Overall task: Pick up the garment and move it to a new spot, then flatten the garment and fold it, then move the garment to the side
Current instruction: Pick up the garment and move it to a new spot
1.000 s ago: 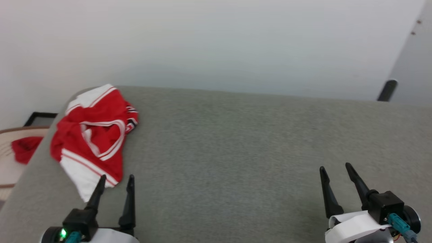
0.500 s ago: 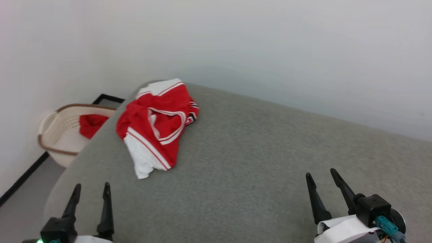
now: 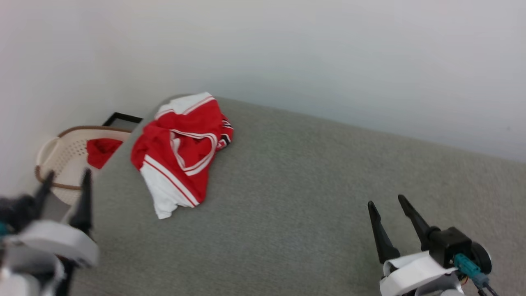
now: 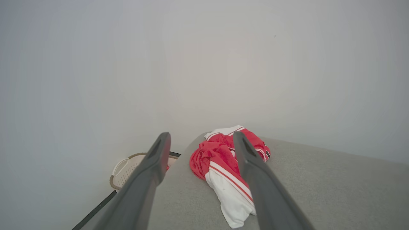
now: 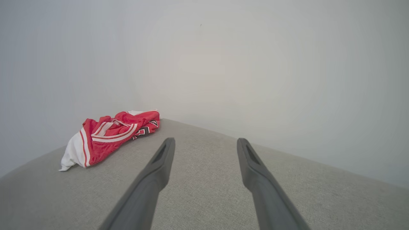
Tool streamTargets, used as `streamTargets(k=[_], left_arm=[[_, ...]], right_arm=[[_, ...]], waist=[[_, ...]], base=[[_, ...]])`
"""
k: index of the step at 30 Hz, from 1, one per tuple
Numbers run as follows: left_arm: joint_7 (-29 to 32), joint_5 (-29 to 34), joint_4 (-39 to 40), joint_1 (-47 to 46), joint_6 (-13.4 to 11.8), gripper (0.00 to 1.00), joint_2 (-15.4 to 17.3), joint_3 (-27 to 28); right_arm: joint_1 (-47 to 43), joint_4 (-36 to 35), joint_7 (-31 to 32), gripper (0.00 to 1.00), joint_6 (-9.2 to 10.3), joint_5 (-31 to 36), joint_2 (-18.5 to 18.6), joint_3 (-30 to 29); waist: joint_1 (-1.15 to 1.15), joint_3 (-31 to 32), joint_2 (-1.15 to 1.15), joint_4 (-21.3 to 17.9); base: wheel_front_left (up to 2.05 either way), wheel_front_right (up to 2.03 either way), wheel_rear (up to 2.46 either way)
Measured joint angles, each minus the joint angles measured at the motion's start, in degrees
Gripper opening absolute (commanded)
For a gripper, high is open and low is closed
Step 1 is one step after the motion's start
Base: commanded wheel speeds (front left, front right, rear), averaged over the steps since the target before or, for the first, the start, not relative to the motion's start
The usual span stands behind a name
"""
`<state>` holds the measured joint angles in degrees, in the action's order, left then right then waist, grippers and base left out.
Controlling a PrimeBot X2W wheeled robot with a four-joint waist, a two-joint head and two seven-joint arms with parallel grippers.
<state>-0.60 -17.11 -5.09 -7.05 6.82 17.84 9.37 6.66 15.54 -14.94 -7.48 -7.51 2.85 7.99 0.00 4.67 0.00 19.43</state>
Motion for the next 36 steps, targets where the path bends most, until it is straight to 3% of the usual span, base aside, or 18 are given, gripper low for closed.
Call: streamTargets(k=[11, 19, 25, 36], left_arm=[[16.39, -13.62, -3.82, -14.50, 0.58, 1.00, 15.14, 3.11], [26.39, -21.79, -13.19, -23.53, 0.59, 1.00, 23.98, -1.72], [32.40, -25.51, -20.56, -29.93, 0.59, 1.00, 26.36, -6.09], [42.81, -27.67, -33.73, -37.34, 0.67, 1.00, 26.21, -13.39]], right_arm=[[5.78, -3.30, 0.76, 1.00, -0.01, 3.34, 0.01, -0.76], [8.20, -5.25, 0.32, 1.00, -0.01, 4.13, 0.03, -1.02], [9.23, -6.87, 0.30, 1.00, -0.01, 4.86, 0.05, -1.11], [9.55, -11.65, 2.56, 1.00, -0.01, 5.68, 0.05, -1.40]], waist=[[0.00, -9.32, 0.00, -6.70], [0.00, -16.95, 0.00, -12.27], [0.00, -22.05, 0.00, -15.61], [0.00, -28.75, 0.00, -19.62]], base=[[0.00, 0.00, 0.00], [0.00, 0.00, 0.00], [0.00, 0.00, 0.00], [0.00, 0.00, 0.00]])
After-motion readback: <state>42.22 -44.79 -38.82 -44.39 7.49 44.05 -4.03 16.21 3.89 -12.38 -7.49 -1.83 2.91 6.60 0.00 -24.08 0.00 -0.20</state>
